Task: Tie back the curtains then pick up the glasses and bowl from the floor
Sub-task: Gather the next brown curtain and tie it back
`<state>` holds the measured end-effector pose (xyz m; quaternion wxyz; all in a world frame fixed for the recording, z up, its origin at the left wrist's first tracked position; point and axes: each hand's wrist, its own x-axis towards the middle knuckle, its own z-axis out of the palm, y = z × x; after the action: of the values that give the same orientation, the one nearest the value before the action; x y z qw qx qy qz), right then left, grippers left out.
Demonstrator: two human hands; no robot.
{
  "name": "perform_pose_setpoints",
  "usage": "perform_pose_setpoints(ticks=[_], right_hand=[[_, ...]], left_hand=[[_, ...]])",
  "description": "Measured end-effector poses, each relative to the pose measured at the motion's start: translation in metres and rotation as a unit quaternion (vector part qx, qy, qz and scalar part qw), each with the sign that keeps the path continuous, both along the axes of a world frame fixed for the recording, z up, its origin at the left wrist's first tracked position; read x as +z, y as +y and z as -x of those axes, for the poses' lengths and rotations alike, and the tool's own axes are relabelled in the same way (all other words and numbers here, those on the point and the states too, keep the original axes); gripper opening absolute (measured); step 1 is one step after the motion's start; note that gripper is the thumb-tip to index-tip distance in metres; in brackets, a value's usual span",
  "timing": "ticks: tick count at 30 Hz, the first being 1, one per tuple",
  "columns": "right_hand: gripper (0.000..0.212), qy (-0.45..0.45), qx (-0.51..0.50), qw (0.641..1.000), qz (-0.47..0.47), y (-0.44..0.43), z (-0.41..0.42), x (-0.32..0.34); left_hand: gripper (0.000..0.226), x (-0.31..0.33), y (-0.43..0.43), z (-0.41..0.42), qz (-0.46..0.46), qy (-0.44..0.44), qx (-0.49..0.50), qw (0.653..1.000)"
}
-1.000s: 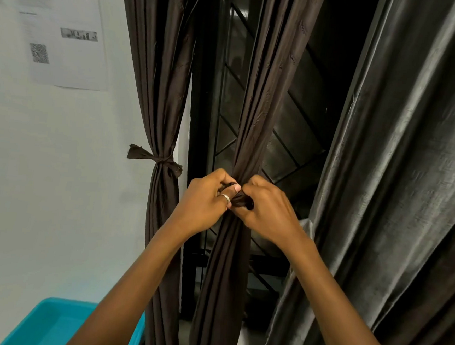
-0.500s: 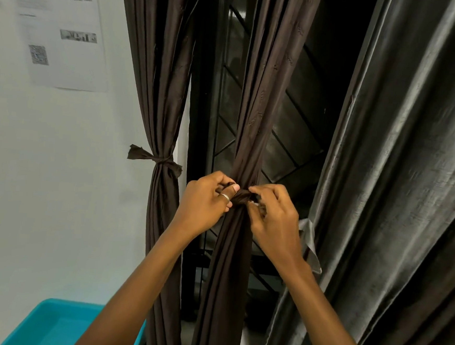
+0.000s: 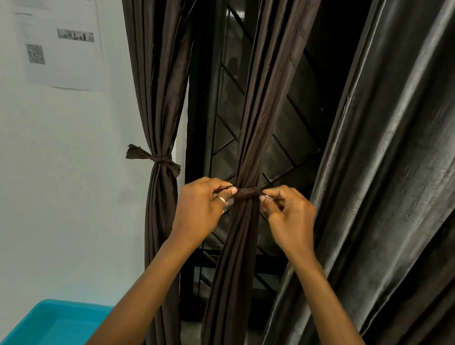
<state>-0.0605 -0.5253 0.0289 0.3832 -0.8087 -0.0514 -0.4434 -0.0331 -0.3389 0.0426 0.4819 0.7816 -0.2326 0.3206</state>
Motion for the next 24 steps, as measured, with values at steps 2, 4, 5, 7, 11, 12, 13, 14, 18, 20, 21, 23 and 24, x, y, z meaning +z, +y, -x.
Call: perform_pose_setpoints(ticks=[2, 4, 5, 7, 11, 12, 13, 14, 18, 20, 21, 23, 24], right_hand=[[0.01, 0.013, -0.012, 1.0, -0.009, -0.009, 0.0, 0.0], [0.012, 0.019, -0.019, 1.0, -0.01, -0.015, 0.0, 0.0], [0.013, 0.019, -0.022, 1.0, -0.008, -0.016, 0.0, 0.0], [0.014, 0.02, -0.027, 0.999, 0.001, -0.016, 0.0, -0.001], [0.019, 0.041, -0.019, 0.999, 0.003, -0.016, -0.001, -0.003], [0.019, 0.05, -0.016, 0.999, 0.001, -0.016, -0.001, -0.004], [0.019, 0.06, -0.012, 0.998, 0.0, -0.016, -0.002, -0.004], [0.018, 0.07, -0.008, 0.998, -0.002, -0.016, -0.002, -0.005], [0.021, 0.105, 0.013, 0.993, -0.052, -0.012, -0.006, -0.007], [0.017, 0.122, 0.014, 0.991, -0.061, -0.007, -0.009, -0.01], [0.014, 0.129, 0.019, 0.989, -0.069, -0.004, -0.01, -0.011], [0.013, 0.142, 0.039, 0.984, -0.102, 0.002, -0.012, -0.014], [0.014, 0.149, 0.042, 0.981, -0.114, 0.004, -0.013, -0.016]], left_hand=[[0.016, -0.002, 0.003, 0.001, -0.019, -0.007, 0.007, 1.0], [0.016, -0.003, 0.004, 0.002, -0.035, -0.021, 0.018, 0.999], [0.016, -0.004, 0.004, 0.003, -0.04, -0.026, 0.02, 0.999], [0.015, -0.004, 0.003, 0.004, -0.045, -0.029, 0.02, 0.998], [0.014, -0.005, 0.004, 0.002, -0.038, -0.013, 0.015, 0.999], [0.015, -0.006, 0.004, 0.001, -0.037, -0.007, 0.014, 0.999], [0.015, -0.006, 0.003, 0.0, -0.036, 0.0, 0.013, 0.999], [0.015, -0.007, 0.003, -0.001, -0.035, 0.007, 0.012, 0.999], [0.014, -0.009, -0.005, -0.002, -0.028, 0.03, 0.011, 0.999], [0.014, -0.011, -0.01, -0.002, -0.026, 0.045, 0.011, 0.999], [0.015, -0.011, -0.013, -0.003, -0.024, 0.049, 0.006, 0.998], [0.017, -0.013, -0.018, -0.004, -0.011, 0.055, -0.007, 0.998], [0.018, -0.013, -0.019, -0.004, -0.005, 0.061, -0.013, 0.998]])
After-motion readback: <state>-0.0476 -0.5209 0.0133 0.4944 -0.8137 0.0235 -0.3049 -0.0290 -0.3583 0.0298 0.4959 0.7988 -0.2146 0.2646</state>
